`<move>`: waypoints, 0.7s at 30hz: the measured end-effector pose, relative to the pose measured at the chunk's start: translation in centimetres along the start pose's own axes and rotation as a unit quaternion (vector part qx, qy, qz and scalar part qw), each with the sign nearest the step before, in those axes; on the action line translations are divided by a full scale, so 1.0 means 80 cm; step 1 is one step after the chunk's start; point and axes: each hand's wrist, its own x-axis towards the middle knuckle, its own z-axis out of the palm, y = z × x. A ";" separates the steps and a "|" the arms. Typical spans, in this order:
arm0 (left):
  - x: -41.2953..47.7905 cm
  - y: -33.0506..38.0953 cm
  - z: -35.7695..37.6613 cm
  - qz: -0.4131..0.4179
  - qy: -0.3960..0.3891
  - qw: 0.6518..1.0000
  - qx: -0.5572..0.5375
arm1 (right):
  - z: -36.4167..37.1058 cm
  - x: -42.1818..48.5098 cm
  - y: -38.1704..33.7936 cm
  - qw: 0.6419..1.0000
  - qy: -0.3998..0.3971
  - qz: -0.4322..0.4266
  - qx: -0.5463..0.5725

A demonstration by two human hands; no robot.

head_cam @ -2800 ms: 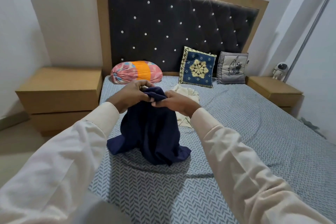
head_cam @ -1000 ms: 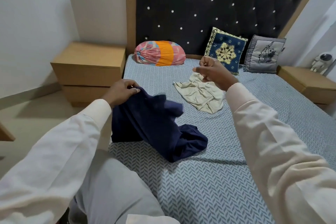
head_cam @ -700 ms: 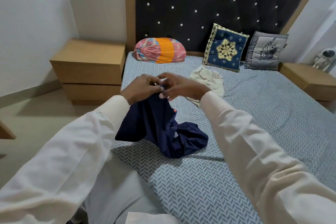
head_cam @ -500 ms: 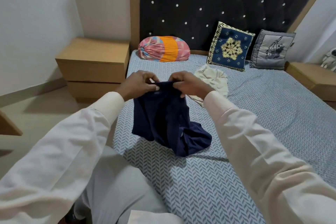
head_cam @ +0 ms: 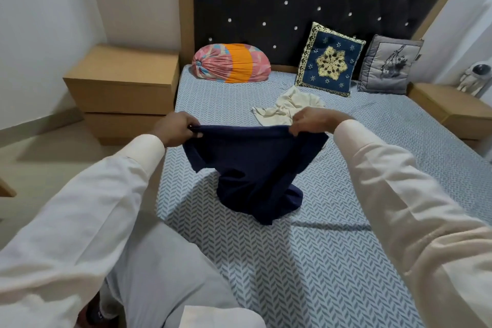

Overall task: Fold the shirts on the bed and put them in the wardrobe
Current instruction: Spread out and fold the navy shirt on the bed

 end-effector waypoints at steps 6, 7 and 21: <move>0.010 -0.027 0.012 -0.032 0.014 0.998 0.058 | 0.043 0.012 0.044 0.999 -0.007 0.028 0.032; 0.011 -0.036 0.016 -0.043 0.021 0.998 0.050 | 0.047 0.014 0.046 0.998 -0.022 0.036 0.040; -0.031 0.039 0.083 -0.021 -0.183 0.846 -0.500 | 0.143 0.012 -0.087 0.928 -0.082 -0.174 0.320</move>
